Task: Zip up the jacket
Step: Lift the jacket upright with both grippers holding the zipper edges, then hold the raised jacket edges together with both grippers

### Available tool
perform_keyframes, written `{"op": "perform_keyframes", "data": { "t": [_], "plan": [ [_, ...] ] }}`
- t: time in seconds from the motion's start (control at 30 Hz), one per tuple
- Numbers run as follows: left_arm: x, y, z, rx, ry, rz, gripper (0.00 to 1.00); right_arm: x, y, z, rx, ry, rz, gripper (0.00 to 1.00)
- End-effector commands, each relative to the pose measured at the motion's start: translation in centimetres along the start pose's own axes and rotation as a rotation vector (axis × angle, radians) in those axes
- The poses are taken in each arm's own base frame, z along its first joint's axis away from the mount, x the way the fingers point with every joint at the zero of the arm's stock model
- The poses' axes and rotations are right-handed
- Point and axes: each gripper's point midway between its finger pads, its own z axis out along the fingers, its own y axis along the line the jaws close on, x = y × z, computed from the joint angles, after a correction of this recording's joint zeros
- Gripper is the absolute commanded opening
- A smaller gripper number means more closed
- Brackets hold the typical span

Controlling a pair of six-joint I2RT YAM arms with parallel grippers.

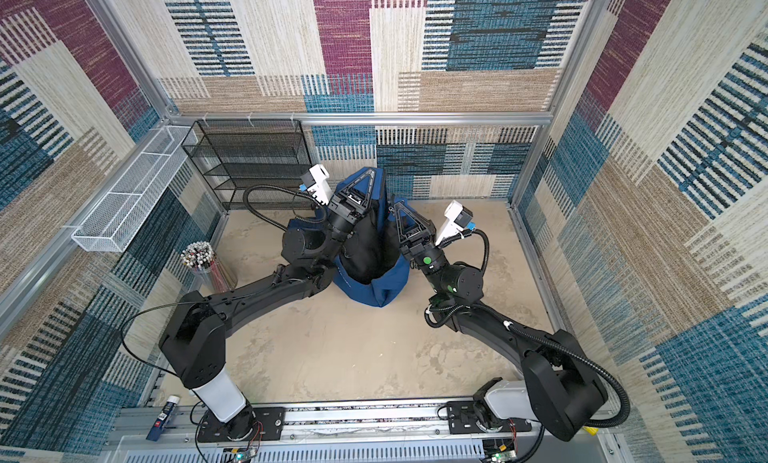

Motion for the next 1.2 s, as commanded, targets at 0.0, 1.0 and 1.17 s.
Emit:
{"op": "perform_keyframes", "data": {
  "t": [0.0, 1.0, 1.17],
  "plan": [
    [-1.0, -2.0, 0.9, 0.079, -0.067, -0.061, 0.00, -4.2, 5.6, -0.6, -0.233, -0.199, -0.089, 0.00],
    [-1.8, -5.7, 4.7, 0.222, -0.146, -0.143, 0.00, -9.9, 11.1, 0.8, -0.357, -0.383, -0.210, 0.00],
    [-1.6, -5.6, 4.7, 0.219, -0.139, -0.152, 0.00, -9.7, 11.0, 1.2, -0.370, -0.377, -0.200, 0.00]
  ]
}}
